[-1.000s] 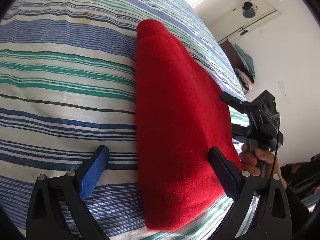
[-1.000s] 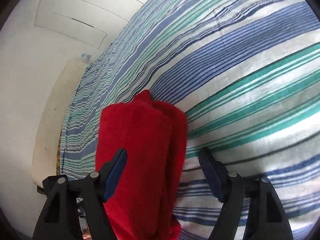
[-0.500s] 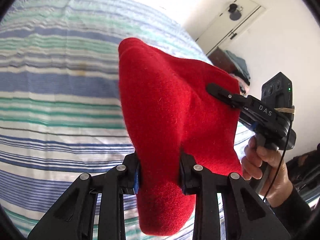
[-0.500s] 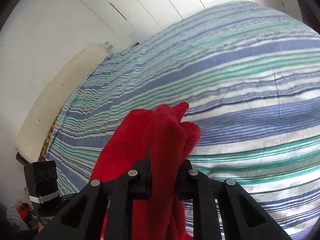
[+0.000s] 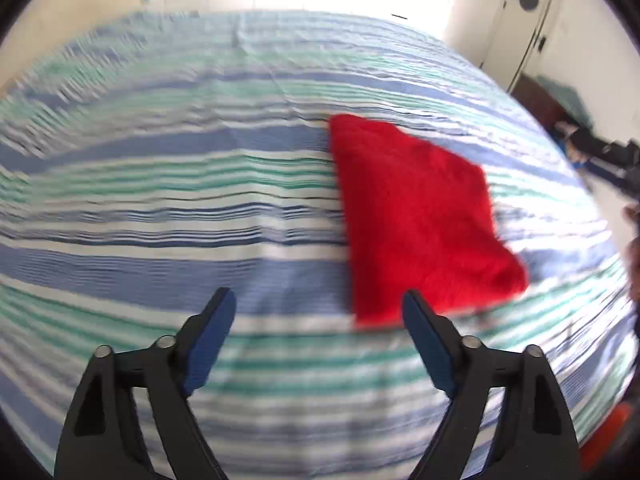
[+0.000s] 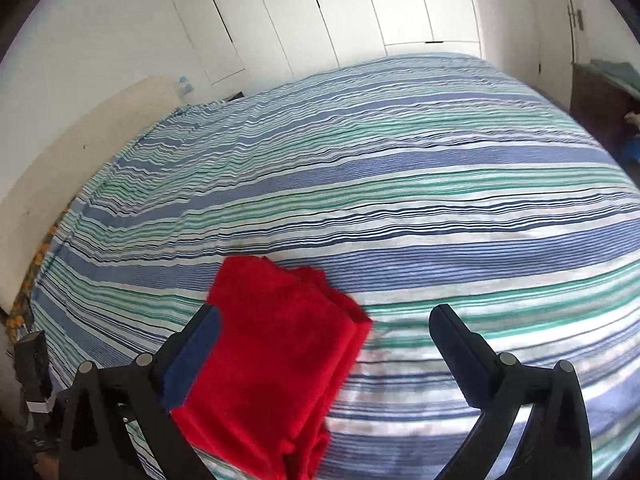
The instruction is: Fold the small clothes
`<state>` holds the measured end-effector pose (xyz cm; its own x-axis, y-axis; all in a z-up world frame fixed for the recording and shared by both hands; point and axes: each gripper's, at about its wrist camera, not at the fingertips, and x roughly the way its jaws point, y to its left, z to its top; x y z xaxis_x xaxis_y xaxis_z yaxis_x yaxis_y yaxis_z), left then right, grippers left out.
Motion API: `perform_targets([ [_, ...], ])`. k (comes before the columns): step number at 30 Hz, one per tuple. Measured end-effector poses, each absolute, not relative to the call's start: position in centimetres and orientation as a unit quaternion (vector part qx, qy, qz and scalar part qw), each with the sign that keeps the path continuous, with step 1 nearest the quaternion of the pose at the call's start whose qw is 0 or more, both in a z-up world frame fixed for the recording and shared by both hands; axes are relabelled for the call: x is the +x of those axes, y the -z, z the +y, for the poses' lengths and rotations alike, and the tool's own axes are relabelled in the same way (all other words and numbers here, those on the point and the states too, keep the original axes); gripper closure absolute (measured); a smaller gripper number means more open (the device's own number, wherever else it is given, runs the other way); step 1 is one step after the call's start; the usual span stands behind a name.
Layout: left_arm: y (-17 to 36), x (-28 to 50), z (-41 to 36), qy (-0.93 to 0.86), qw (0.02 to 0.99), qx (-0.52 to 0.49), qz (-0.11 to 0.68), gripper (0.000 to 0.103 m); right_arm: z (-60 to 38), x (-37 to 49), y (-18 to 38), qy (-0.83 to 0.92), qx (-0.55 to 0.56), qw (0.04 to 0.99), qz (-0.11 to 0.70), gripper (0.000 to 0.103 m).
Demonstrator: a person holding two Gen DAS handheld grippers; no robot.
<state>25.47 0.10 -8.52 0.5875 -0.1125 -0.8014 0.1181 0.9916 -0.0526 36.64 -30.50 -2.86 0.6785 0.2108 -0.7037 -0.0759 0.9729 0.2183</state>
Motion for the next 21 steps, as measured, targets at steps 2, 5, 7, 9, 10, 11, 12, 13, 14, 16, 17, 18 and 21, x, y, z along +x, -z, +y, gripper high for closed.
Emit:
perform_targets([
  [2, 7.2, 22.4, 0.7, 0.03, 0.905, 0.049, 0.422, 0.006, -29.8, 32.8, 1.5, -0.072, 0.056, 0.915, 0.393, 0.0],
  [5, 5.1, 17.6, 0.8, 0.012, 0.912, 0.082, 0.402, 0.005, -29.0, 26.2, 0.6, -0.06, 0.028, 0.909, 0.411, 0.0],
  [7, 3.9, 14.6, 1.1, 0.003, 0.913, 0.085, 0.399, 0.005, -27.6, 21.6, 0.9, -0.052, 0.025, 0.901, 0.429, 0.0],
  [9, 3.2, 11.7, 1.8, -0.012, 0.91, 0.08, 0.406, 0.005, -26.3, 17.2, 1.2, -0.052, 0.029, 0.894, 0.444, 0.0],
  [10, 3.0, 10.9, 2.2, -0.014, 0.904, 0.072, 0.421, 0.005, -25.9, 15.0, 1.5, -0.054, 0.031, 0.891, 0.45, 0.0],
  [11, 2.7, 10.2, 2.5, -0.005, 0.892, 0.058, 0.448, 0.005, -25.2, 13.0, 1.8, -0.055, 0.033, 0.887, 0.457, 0.0],
  [12, 2.5, 10.1, 2.2, 0.006, 0.883, 0.05, 0.467, 0.005, -24.4, 11.0, 1.9, -0.056, 0.035, 0.883, 0.464, 0.0],
  [13, 2.3, 9.4, 2.3, 0.025, 0.872, 0.039, 0.488, 0.005, -23.5, 9.4, 1.7, -0.056, 0.033, 0.882, 0.467, 0.0],
  [14, 2.1, 8.6, 2.4, 0.043, 0.865, 0.031, 0.499, 0.005, -22.8, 7.8, 1.6, -0.055, 0.03, 0.881, 0.468, 0.0],
  [16, 1.3, 7.1, 2.4, 0.053, 0.864, 0.023, 0.499, 0.005, -21.6, 5.1, 1.0, -0.051, 0.017, 0.883, 0.467, 0.0],
  [17, 0.9, 6.4, 2.5, 0.051, 0.868, 0.024, 0.493, 0.005, -21.3, 4.0, 0.7, -0.049, 0.009, 0.883, 0.468, 0.0],
  [18, 0.3, 5.7, 2.5, 0.046, 0.875, 0.029, 0.482, 0.005, -21.0, 3.3, 0.2, -0.046, 0.003, 0.884, 0.466, 0.0],
  [21, -0.9, 4.3, 2.4, 0.039, 0.885, 0.039, 0.463, 0.005, -20.5, 1.6, -1.2, -0.034, -0.013, 0.886, 0.462, 0.0],
])
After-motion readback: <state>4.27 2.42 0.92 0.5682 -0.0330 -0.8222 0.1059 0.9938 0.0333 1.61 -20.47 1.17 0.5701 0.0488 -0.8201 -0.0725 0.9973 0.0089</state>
